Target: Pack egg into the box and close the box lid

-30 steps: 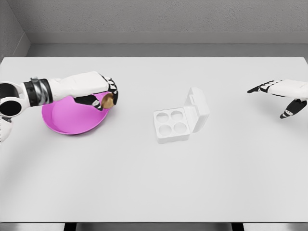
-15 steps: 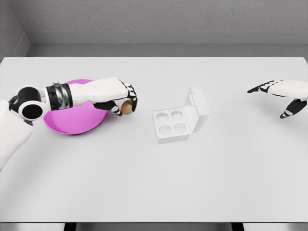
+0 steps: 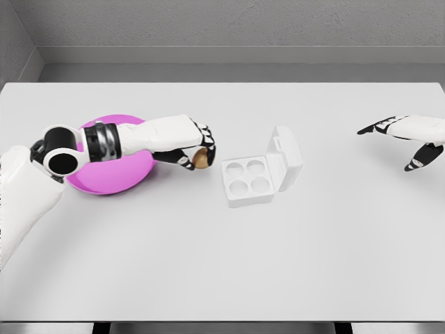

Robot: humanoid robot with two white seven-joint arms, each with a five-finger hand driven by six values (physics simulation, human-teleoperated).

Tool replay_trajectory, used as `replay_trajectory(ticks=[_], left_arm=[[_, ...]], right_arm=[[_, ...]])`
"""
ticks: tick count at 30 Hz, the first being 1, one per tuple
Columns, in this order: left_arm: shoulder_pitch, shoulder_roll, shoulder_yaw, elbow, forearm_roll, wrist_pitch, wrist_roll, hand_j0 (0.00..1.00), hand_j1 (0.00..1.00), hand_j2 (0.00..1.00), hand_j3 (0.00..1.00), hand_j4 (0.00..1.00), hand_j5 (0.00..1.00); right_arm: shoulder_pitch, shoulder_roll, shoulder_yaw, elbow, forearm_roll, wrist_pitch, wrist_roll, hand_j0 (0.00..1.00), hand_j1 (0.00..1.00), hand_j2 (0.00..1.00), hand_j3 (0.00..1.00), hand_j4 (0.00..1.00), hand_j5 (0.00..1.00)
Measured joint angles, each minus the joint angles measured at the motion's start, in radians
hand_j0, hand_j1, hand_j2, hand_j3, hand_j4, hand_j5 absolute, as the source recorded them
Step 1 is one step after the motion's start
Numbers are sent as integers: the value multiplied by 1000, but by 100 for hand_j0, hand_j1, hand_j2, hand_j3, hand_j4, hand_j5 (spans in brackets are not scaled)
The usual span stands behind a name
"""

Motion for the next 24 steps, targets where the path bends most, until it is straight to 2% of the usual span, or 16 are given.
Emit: replay_trajectory(ticks=[16,24], left_arm=[[-9,-73,-29,0,-11,0,0,38,38,38,38,38,38],[-8,-67,-23,2,2,0,0,38,38,38,38,38,38]], right_arm=[[-2,0,0,-1,0,0,0,100,100,100,100,100,100],[-2,1,0,-6,0,0,0,100,100,100,100,100,100]])
